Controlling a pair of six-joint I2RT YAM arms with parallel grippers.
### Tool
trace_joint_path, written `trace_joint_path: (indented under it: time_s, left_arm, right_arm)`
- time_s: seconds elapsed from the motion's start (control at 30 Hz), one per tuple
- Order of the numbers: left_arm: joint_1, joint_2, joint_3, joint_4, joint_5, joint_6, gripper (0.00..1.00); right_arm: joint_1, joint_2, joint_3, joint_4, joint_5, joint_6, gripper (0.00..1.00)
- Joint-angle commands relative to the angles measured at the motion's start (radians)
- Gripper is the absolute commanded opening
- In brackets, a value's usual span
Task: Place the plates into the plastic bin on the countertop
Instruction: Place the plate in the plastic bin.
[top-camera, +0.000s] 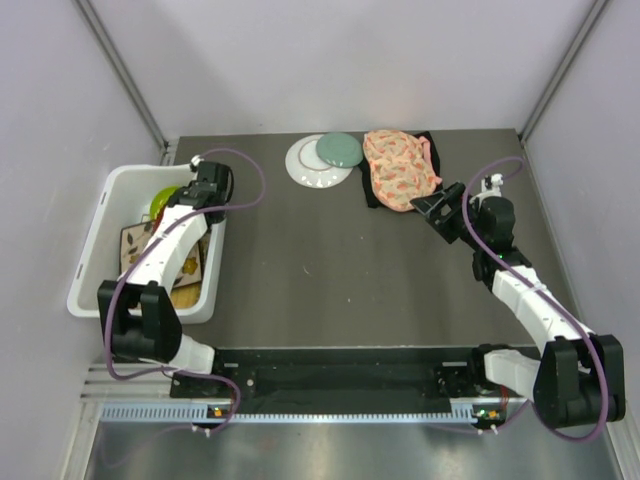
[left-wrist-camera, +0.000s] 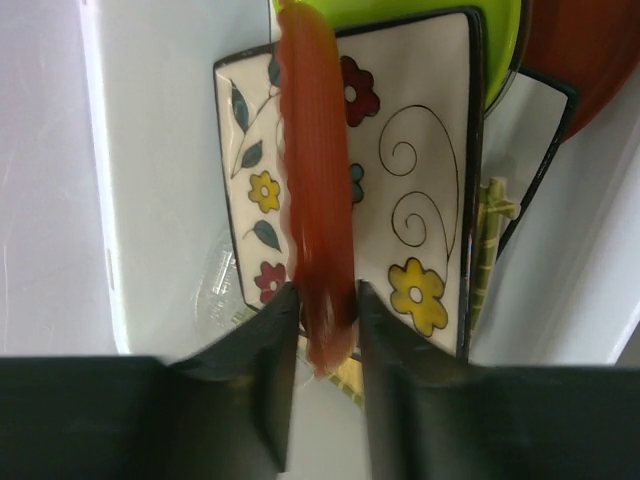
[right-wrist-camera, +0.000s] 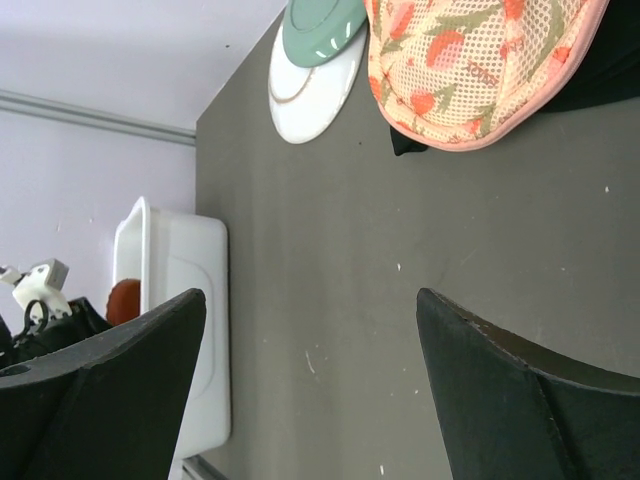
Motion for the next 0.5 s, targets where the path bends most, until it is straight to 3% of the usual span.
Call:
trace_joint_path:
  time_s: [0.0, 0.3, 0.47]
  left_arm:
    - [0.006, 0.002, 0.017, -0.022, 0.015, -0.045, 0.41]
    - [0.006, -0.061, 0.007, -0.04, 0.07, -0.047, 0.85]
    - [0.006, -0.108, 0.064, -0.072, 0.16, -0.095, 0.92]
  right_arm:
    - [-0.011, -0.03, 0.026, 0.008, -0.006, -0.024, 0.86]
    - [-0.011, -0.014, 0.018, 0.019, -0.006, -0.022, 0.86]
    - [-0.011, -0.015, 0.017, 0.018, -0.007, -0.022, 0.86]
